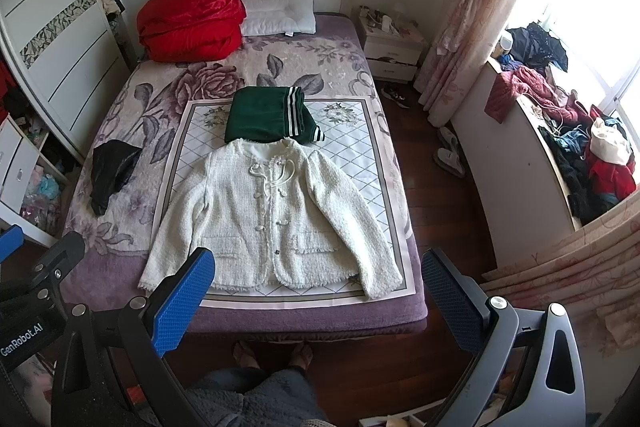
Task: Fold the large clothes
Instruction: 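Grasp the cardigan sleeve cuff with the right gripper and lift it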
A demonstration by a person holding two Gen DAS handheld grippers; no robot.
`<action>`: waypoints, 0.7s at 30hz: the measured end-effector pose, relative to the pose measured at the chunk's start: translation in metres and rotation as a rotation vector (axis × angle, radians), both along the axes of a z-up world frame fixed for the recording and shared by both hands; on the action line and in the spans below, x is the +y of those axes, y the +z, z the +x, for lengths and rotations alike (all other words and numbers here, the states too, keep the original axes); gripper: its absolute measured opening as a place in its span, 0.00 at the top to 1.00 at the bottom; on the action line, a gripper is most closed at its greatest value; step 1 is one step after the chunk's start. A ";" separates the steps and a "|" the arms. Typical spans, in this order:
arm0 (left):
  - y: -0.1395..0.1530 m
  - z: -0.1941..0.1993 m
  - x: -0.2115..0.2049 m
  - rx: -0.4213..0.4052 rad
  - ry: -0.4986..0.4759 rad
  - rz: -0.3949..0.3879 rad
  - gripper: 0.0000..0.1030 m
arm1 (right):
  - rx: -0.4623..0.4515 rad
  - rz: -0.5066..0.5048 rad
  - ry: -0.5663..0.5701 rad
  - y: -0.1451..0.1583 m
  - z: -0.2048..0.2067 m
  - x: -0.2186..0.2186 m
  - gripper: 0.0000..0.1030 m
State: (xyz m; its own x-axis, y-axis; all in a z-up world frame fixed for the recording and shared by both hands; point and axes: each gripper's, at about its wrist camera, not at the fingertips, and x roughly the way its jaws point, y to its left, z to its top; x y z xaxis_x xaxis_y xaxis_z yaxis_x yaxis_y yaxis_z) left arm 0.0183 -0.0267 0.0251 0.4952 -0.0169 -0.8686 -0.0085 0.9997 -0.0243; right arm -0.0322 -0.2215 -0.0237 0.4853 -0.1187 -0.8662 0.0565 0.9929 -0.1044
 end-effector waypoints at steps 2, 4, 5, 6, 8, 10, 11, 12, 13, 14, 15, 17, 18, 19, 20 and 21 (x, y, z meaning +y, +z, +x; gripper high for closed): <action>-0.002 0.004 0.002 0.002 -0.004 -0.001 0.00 | 0.000 -0.002 -0.001 -0.001 -0.001 0.002 0.00; -0.008 0.007 0.005 0.003 -0.005 -0.005 0.00 | 0.005 -0.003 -0.012 0.005 0.012 -0.004 0.00; -0.010 0.010 0.007 -0.001 -0.004 -0.004 0.00 | 0.009 0.000 -0.017 0.004 0.013 -0.006 0.00; -0.017 0.013 0.011 -0.019 0.000 -0.005 0.00 | 0.013 0.003 -0.024 0.002 0.016 -0.007 0.00; -0.029 0.024 0.016 -0.052 0.014 -0.001 0.00 | 0.020 0.006 -0.047 -0.008 0.024 -0.004 0.00; -0.046 0.037 0.018 -0.062 0.018 0.003 0.00 | 0.020 0.033 -0.078 -0.025 0.038 -0.009 0.00; -0.057 0.043 0.018 -0.068 0.018 0.006 0.00 | 0.022 0.053 -0.085 -0.039 0.046 -0.010 0.00; -0.077 0.056 0.018 -0.064 0.029 0.025 0.00 | 0.030 0.076 -0.096 -0.055 0.055 -0.016 0.00; -0.090 0.061 0.018 -0.059 0.034 0.035 0.00 | 0.033 0.096 -0.107 -0.068 0.063 -0.019 0.00; -0.106 0.069 0.016 -0.052 0.037 0.044 0.00 | 0.047 0.124 -0.144 -0.090 0.071 -0.032 0.00; -0.131 0.083 0.012 -0.037 0.046 0.065 0.00 | 0.065 0.138 -0.182 -0.110 0.079 -0.040 0.00; -0.164 0.093 0.005 -0.022 0.054 0.094 0.00 | 0.097 0.166 -0.292 -0.165 0.093 -0.078 0.00; -0.186 0.100 0.000 -0.004 0.056 0.111 0.00 | 0.113 0.172 -0.341 -0.192 0.098 -0.096 0.02; -0.206 0.105 -0.007 0.012 0.058 0.123 0.00 | 0.122 0.177 -0.372 -0.212 0.101 -0.110 0.04; -0.228 0.110 -0.015 0.031 0.062 0.135 0.00 | 0.146 0.170 -0.433 -0.244 0.105 -0.133 0.06; -0.244 0.115 -0.020 0.052 0.064 0.145 0.00 | 0.168 0.164 -0.500 -0.280 0.108 -0.159 0.06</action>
State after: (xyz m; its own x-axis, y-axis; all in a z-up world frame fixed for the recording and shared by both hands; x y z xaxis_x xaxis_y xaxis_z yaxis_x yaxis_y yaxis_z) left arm 0.1328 -0.0470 -0.2190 0.4458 0.1407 -0.8840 -0.0695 0.9900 0.1225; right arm 0.0761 -0.3804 -0.3034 0.2575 -0.1562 -0.9536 0.5216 0.8532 0.0011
